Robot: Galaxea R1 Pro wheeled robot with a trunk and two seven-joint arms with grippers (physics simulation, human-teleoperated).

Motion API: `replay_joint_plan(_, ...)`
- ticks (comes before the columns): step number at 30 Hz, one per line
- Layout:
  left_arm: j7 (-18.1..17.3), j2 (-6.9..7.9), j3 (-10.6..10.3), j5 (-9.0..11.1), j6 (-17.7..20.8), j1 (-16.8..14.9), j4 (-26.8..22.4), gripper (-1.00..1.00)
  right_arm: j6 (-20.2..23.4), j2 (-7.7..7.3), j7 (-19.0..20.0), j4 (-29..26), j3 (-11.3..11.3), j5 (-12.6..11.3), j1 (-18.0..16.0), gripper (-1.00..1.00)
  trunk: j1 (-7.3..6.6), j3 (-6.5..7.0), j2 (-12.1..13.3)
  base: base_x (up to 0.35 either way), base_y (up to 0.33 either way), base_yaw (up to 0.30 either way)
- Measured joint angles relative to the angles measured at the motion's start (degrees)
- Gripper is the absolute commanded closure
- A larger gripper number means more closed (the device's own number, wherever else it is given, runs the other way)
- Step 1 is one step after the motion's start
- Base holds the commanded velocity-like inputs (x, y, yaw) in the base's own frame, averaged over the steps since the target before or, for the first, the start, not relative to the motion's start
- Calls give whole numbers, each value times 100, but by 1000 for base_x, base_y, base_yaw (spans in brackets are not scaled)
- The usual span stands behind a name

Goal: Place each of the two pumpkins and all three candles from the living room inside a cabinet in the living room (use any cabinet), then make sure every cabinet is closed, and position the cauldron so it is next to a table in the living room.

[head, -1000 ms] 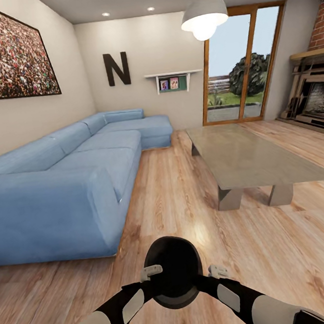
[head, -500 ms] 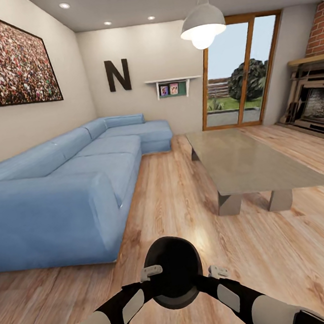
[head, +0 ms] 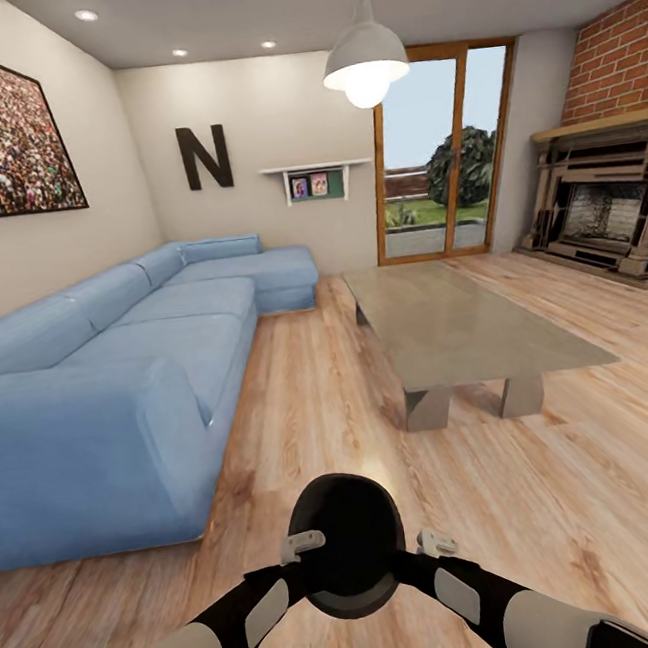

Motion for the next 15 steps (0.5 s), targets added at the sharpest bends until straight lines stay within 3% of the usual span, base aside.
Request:
replay_joint_plan(9,4,-1,0,8,4,1,1,100,11,-1,0,-1,-10,15,-1,100,0,0,0,7,-278,-2)
replay_joint_plan(15,3,1,2,2,0,0,-3,100,0,-1,-1,-4,2,1,0,100,-2,1,0,181,-228,0)
